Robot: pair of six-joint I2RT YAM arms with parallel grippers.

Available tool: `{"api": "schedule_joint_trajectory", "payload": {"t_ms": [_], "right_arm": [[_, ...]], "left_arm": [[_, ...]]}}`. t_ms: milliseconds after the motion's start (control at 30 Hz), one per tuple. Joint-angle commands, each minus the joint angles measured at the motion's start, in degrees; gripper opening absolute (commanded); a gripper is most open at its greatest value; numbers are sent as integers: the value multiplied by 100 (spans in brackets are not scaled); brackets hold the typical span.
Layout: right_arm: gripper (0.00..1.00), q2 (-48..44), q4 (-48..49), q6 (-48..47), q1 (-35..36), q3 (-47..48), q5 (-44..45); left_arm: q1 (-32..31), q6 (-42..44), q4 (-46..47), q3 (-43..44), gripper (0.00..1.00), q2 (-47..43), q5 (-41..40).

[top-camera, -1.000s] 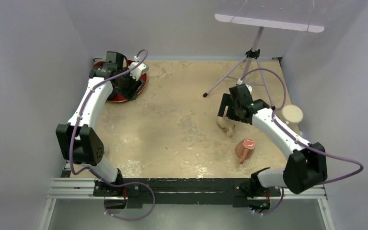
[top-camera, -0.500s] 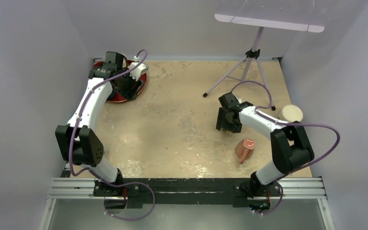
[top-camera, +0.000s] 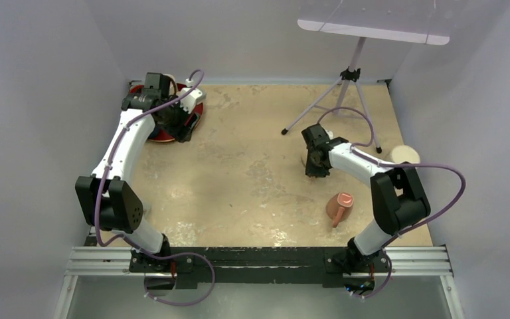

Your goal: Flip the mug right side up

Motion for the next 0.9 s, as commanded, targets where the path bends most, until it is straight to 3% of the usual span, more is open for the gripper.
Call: {"api": "schedule_joint_trajectory", "payload": {"t_ms": [0,200,367,467,767,867], "right_arm": [[0,-613,466,-397,63,474,-966],[0,-1597,1781,-76,113,1120,-3027],[0,-1829,2899,618,158,1506,-3872],[0,-1844,3700,1169,178,1520,-4147],[0,-1664,5238,2074,351,1755,-4473],[0,-1597,5431,2190,462,1835,-4489]], "left_arm": [[60,-147,-577,496,70,-204,1024],[228,-1399,-1073,1988,78,-105,3320],[159,-3860,427,2064,80,-256,5084],[-103,-5345,1672,1764,82,-364,5339],[-637,-7201,3618,1626,77,-185,5116],[-791,-7299,3684,1707,76,-65,5022]]}}
